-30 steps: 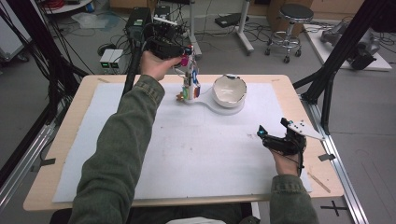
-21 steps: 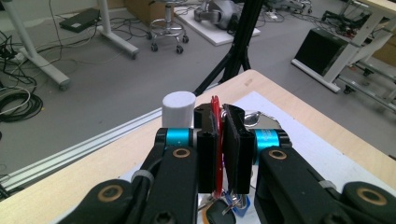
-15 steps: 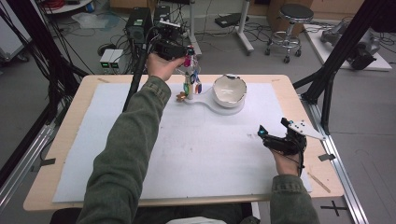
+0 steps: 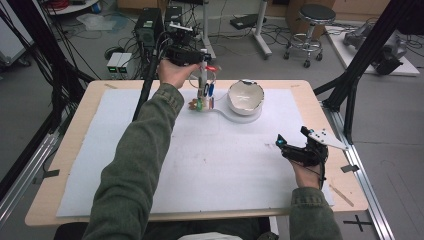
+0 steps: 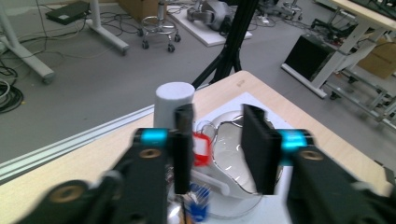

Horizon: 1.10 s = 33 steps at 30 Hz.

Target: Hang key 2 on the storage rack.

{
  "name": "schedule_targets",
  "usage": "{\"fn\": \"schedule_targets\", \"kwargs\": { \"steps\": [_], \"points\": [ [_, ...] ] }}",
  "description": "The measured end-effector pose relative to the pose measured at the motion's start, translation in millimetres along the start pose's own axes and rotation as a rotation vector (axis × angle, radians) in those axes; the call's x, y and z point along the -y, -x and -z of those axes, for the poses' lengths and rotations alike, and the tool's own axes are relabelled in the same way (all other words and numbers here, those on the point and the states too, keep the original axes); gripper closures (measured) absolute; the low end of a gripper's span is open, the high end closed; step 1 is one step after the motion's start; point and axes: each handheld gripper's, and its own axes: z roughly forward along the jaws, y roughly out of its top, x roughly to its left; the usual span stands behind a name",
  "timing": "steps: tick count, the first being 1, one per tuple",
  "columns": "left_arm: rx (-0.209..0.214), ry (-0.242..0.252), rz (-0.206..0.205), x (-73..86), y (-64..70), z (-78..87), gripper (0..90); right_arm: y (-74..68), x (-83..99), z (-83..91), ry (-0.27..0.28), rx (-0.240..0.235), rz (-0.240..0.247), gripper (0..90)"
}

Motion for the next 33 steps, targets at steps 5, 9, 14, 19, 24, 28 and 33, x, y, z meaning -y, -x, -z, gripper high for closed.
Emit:
{"fn": "schedule_targets", "kwargs": {
  "steps": [5,9,14,19,24,28,33],
  "points": [
    [0.021,-0.002,0.0,1.2,1.3,2.0,46.7,-0.1,0.2,0.0,0.003,0.002,0.004,3.0],
    [0.016,0.021,-0.02,6.4,3.7,4.3,33.5,-0.2,0.0,0.0,0.003,0.002,0.008,3.0],
    [-0.031,0.029,0.002,15.4,0.7,8.3,12.1,-0.5,0.2,-0.3,-0.002,-0.001,0.007,3.0],
    [-0.03,0.017,0.028,22.8,-9.0,15.6,1.6,-0.6,0.2,-0.4,-0.004,0.0,0.009,3.1],
    [-0.011,0.013,0.009,27.7,-12.1,23.9,1.6,-0.9,0.2,-1.2,-0.003,-0.002,0.014,3.0],
    [-0.014,0.043,0.001,32.5,-13.8,31.8,1.6,-1.4,0.2,-1.8,-0.006,0.001,0.015,3.0],
    [-0.02,0.066,-0.017,38.5,-16.0,40.1,1.6,-2.3,0.0,-1.4,-0.007,0.001,0.015,3.0]
  ]
}}
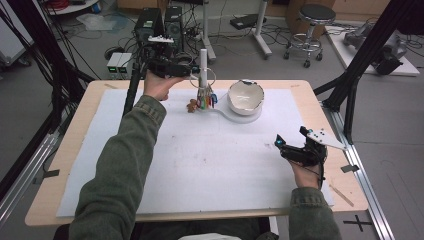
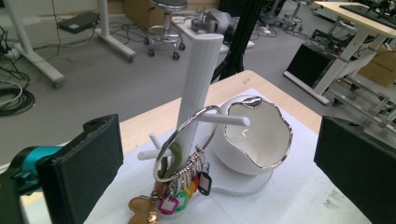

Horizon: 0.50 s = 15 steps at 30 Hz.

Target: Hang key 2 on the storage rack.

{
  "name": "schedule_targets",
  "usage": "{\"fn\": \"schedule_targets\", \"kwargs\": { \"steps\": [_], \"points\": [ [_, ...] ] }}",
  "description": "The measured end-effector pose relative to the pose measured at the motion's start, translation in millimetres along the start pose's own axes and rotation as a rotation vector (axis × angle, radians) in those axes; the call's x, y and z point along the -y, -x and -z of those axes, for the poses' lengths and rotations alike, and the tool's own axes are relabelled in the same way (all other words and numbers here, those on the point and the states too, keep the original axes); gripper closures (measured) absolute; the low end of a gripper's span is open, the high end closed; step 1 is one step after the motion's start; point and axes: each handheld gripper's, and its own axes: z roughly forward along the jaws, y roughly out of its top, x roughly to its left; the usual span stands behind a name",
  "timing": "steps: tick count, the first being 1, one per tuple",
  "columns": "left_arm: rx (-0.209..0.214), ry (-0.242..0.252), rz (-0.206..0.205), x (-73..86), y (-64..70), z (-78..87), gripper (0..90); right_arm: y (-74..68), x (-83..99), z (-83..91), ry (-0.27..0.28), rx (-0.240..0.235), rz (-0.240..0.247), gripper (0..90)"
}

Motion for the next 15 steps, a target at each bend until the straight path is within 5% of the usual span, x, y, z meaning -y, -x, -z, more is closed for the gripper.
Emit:
{"fn": "schedule_targets", "kwargs": {
  "steps": [15],
  "points": [
    [-0.004,0.01,0.016,20.4,-14.3,18.8,1.6,-1.6,-0.1,-1.1,-0.007,-0.004,0.002,3.0]
  ]
}}
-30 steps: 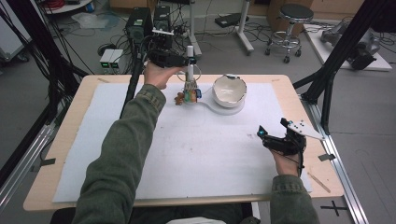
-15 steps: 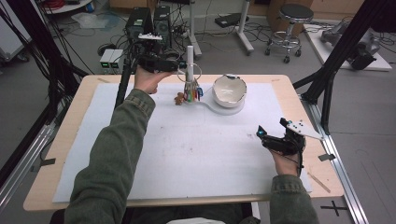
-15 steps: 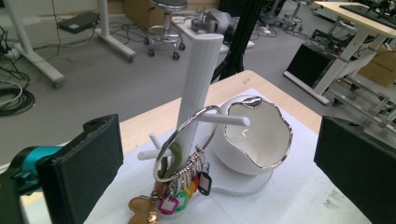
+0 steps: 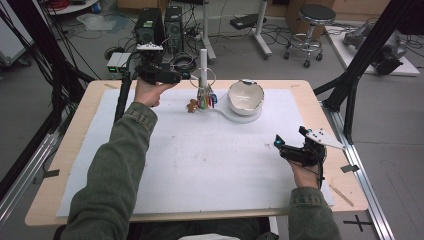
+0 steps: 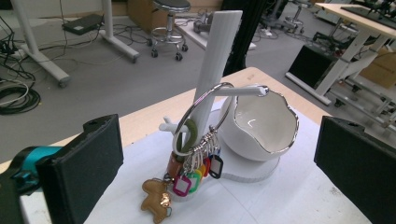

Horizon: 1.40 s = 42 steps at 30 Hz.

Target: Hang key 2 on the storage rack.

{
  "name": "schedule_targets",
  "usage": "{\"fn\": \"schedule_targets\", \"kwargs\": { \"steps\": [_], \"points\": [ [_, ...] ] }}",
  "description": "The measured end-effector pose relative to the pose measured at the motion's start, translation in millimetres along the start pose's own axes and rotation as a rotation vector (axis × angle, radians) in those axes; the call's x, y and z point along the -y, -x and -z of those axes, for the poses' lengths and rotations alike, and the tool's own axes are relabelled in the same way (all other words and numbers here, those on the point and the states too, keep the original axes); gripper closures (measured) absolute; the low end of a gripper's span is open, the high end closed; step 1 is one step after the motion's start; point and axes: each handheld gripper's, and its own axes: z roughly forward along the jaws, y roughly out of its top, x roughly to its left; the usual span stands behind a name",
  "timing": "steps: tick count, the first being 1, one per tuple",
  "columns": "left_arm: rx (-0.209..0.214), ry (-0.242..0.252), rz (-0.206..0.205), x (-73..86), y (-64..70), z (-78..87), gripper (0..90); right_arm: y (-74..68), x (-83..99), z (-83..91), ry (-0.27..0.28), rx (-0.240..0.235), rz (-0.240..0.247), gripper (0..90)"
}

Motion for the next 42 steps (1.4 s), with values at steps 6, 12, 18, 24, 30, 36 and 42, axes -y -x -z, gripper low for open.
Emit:
{"fn": "schedule_targets", "kwargs": {
  "steps": [6,12,18,24,30,36,42],
  "points": [
    [-0.001,0.006,0.002,7.0,-3.6,5.6,1.6,-0.2,0.0,0.2,-0.001,-0.001,0.004,3.1],
    [-0.011,0.01,0.007,13.2,-8.6,10.1,1.6,-0.2,0.1,0.2,0.0,0.001,0.01,3.0],
    [-0.01,0.005,-0.008,19.9,-9.0,17.2,1.6,0.3,0.7,2.0,-0.003,0.005,0.009,3.0],
    [-0.03,0.01,-0.023,26.6,-9.5,27.8,1.6,0.6,0.9,3.6,-0.003,0.008,0.004,3.1],
    [-0.039,0.026,-0.023,37.7,-10.7,36.8,1.6,0.3,0.8,3.1,-0.004,0.008,0.002,3.0],
    [-0.045,0.021,-0.023,50.6,-12.8,41.8,1.6,-0.3,0.5,2.0,-0.005,0.008,0.011,3.0],
    [-0.04,0.014,-0.037,64.1,-14.0,48.8,1.6,-0.1,0.7,1.9,-0.009,0.008,0.006,3.1]
  ]
}}
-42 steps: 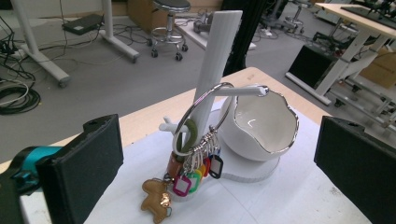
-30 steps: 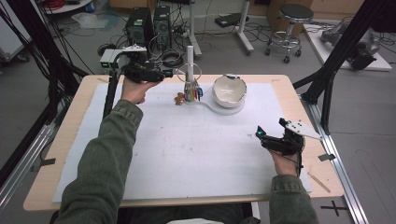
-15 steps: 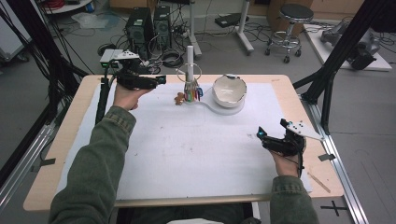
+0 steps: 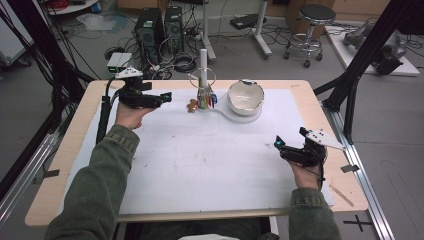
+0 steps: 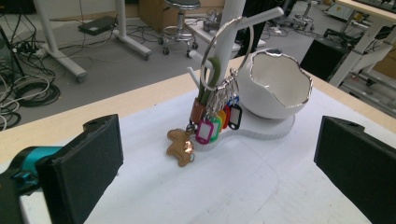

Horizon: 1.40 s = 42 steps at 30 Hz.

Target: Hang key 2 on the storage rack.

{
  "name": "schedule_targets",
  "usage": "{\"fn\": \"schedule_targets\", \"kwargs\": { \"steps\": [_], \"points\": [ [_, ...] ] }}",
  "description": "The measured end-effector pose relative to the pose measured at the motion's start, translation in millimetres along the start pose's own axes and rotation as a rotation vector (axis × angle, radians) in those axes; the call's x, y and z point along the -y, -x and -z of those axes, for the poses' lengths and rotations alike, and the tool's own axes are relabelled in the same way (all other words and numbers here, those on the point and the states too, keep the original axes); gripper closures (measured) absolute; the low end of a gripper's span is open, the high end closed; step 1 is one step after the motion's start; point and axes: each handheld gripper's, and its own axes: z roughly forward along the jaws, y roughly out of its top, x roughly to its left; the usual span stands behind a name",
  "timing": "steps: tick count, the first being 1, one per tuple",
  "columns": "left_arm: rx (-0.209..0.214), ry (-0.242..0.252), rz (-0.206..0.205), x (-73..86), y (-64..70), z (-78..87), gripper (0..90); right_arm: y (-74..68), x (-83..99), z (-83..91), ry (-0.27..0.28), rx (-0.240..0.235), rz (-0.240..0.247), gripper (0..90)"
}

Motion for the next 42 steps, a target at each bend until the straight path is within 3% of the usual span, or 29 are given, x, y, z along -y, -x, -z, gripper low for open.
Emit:
{"fn": "schedule_targets", "kwargs": {
  "steps": [11,17,21,37,42],
  "points": [
    [-0.035,0.036,-0.007,17.4,0.5,20.3,1.6,-0.4,0.0,0.0,-0.002,-0.004,-0.003,3.1],
    [-0.057,0.051,0.002,31.4,-1.9,29.9,1.6,-0.4,0.1,-0.6,0.0,-0.005,0.005,3.0],
    [-0.085,0.09,0.021,40.3,-4.0,34.7,1.6,-0.5,0.0,-1.1,-0.003,-0.006,0.007,3.0],
    [-0.124,0.101,0.031,79.9,-3.4,50.5,1.6,-1.4,0.2,-1.4,-0.005,-0.005,0.013,3.1],
    [-0.143,0.134,0.029,90.4,-4.1,60.4,1.7,-1.6,0.3,-1.1,-0.008,-0.006,0.006,3.1]
  ]
}}
